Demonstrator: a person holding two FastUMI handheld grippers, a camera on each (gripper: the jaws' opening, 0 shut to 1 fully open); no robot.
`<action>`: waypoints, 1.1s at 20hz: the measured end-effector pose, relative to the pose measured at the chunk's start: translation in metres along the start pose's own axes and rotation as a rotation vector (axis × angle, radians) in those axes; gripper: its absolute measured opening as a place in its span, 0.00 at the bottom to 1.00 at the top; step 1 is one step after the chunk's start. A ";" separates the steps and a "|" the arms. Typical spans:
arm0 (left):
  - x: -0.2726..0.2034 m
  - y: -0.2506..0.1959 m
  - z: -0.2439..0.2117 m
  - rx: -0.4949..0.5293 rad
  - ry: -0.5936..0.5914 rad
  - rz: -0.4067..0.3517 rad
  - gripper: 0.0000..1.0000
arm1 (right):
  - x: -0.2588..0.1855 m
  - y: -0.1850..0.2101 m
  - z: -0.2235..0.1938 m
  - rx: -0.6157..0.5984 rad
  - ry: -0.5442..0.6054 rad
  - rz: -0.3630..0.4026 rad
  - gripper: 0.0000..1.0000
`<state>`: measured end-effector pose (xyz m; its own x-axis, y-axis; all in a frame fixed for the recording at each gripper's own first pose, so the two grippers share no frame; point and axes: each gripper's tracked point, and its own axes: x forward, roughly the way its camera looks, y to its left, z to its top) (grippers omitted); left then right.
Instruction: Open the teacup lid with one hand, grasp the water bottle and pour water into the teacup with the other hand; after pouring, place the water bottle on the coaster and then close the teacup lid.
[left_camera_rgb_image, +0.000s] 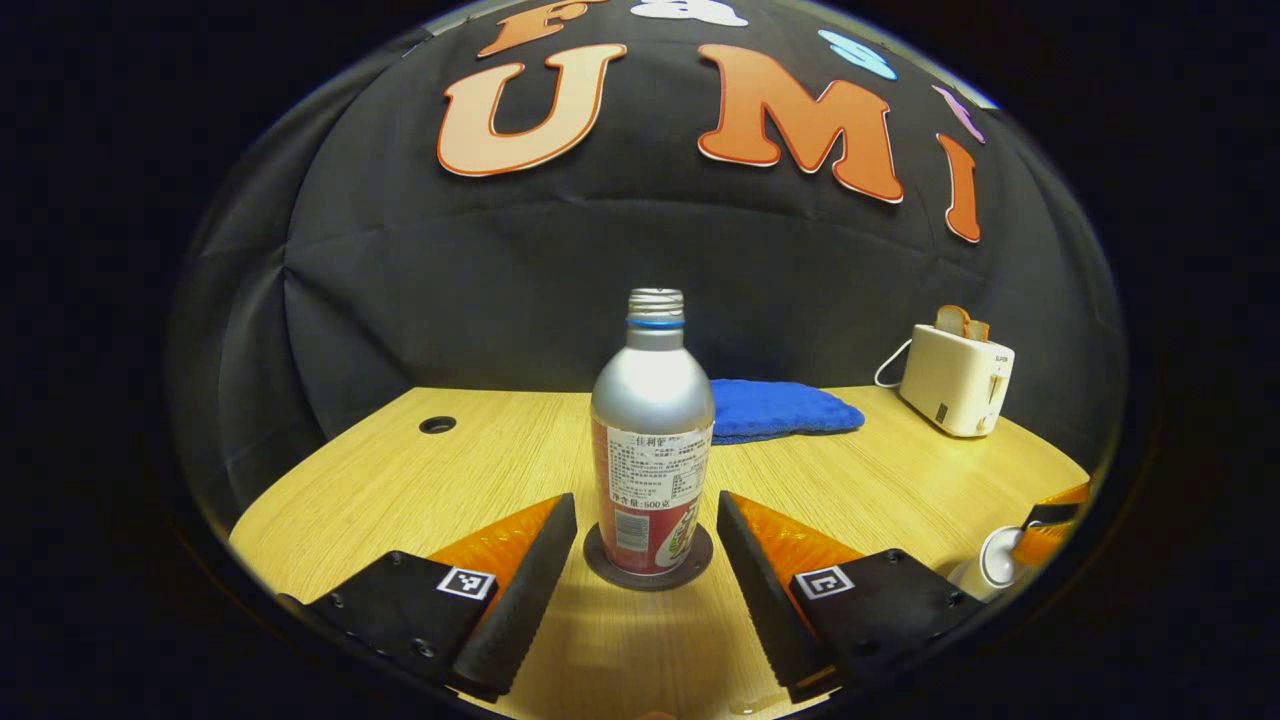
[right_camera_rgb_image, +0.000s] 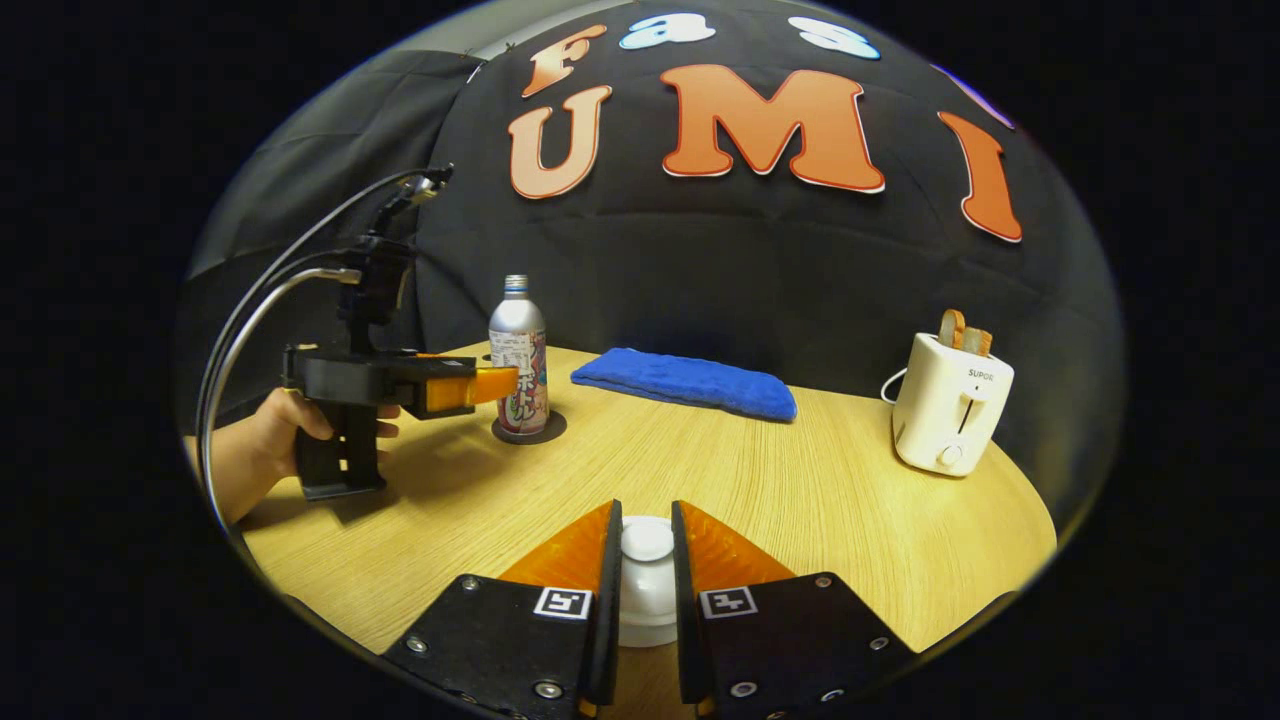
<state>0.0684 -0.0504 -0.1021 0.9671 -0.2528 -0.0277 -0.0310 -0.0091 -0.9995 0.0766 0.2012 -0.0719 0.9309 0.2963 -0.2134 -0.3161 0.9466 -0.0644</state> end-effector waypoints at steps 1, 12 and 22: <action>-0.003 -0.002 0.003 0.002 -0.012 -0.006 0.94 | 0.000 0.001 0.003 0.002 -0.015 -0.002 0.25; -0.058 -0.012 0.052 -0.021 -0.158 -0.014 0.93 | -0.017 -0.013 0.056 -0.020 -0.177 -0.068 0.51; -0.112 0.001 0.101 -0.002 -0.314 0.070 0.98 | -0.060 -0.043 0.129 -0.044 -0.366 -0.187 0.82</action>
<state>-0.0148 0.0756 -0.1016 0.9933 0.0578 -0.1005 -0.1004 -0.0042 -0.9949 0.0575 0.1588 0.0694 0.9742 0.1527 0.1660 -0.1352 0.9844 -0.1126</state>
